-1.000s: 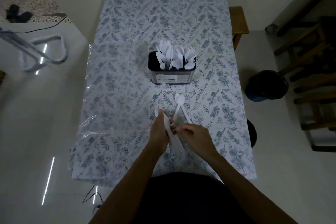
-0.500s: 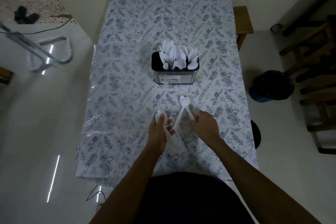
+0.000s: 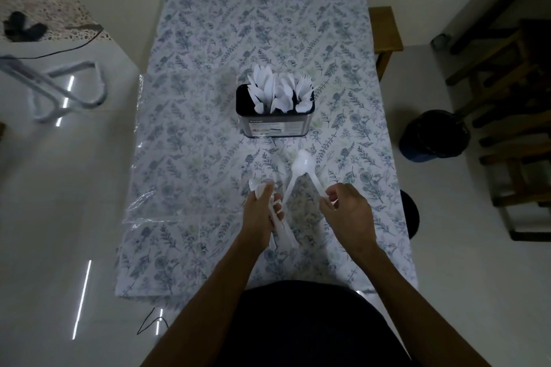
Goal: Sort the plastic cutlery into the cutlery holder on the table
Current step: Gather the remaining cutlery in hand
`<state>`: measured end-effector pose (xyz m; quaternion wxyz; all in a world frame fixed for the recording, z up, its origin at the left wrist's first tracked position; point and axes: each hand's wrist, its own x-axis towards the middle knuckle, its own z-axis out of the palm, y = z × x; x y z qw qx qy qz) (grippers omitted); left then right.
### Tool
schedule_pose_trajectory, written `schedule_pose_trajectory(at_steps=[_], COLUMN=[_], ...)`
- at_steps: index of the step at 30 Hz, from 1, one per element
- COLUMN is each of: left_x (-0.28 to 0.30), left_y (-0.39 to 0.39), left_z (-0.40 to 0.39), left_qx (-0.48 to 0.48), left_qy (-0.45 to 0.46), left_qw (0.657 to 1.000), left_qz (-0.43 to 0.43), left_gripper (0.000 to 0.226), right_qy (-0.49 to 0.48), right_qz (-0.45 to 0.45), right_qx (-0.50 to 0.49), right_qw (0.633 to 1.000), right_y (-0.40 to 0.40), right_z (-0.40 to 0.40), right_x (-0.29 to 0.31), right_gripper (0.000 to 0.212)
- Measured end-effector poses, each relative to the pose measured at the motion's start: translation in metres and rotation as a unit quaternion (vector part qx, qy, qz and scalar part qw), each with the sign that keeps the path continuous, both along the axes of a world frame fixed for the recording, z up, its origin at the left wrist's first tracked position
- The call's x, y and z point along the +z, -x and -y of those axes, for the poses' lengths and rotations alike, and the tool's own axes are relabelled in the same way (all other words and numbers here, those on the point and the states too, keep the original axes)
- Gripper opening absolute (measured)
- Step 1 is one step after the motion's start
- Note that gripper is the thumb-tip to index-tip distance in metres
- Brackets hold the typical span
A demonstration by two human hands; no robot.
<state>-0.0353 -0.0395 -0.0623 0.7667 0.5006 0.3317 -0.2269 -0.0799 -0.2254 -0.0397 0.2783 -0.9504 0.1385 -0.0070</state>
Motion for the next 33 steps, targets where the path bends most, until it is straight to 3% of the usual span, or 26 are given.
schedule_pose_trajectory(at_steps=[3,6,11,16,20,23,25,29,33], left_x=[0.004,0.011,0.019,0.007,0.003,0.003,0.005,0.003,0.002], left_y=[-0.005,-0.012,-0.015,0.000,0.010,0.014,0.015,0.013,0.009], left_z=[0.003,0.007,0.010,-0.008,-0.036,-0.050,-0.054,-0.057,-0.052], left_qx=[-0.042,-0.020,-0.013,0.022,0.080,0.084,0.085,0.083,0.076], left_qy=[-0.047,-0.018,0.026,-0.035,-0.075,-0.066,-0.061,-0.045,-0.021], left_qw=[0.997,0.998,0.996,0.995,0.994,0.994,0.995,0.995,0.997], left_qz=[0.042,0.062,0.088,0.087,0.016,0.005,0.002,0.016,0.018], left_gripper=[0.045,0.044,0.034,0.029,0.019,0.024,0.024,0.024,0.025], right_qy=[-0.013,-0.045,-0.192,-0.296,-0.097,0.054,0.098,0.114,-0.052], right_qz=[0.035,0.056,-0.096,-0.126,-0.072,-0.090,-0.110,-0.135,-0.143], right_qx=[0.021,0.030,0.089,0.092,0.083,0.141,0.178,0.168,0.143], right_qw=[0.999,0.997,0.972,0.943,0.989,0.984,0.973,0.970,0.978], right_y=[0.003,0.004,0.004,-0.002,-0.039,-0.067,-0.078,-0.077,-0.045], right_z=[-0.003,-0.010,-0.025,-0.036,-0.042,-0.053,-0.057,-0.052,-0.042], right_x=[0.005,0.013,0.034,0.031,-0.007,-0.031,-0.038,-0.037,-0.013], right_gripper=[0.014,0.013,0.012,0.017,0.025,0.039,0.034,0.020,0.015])
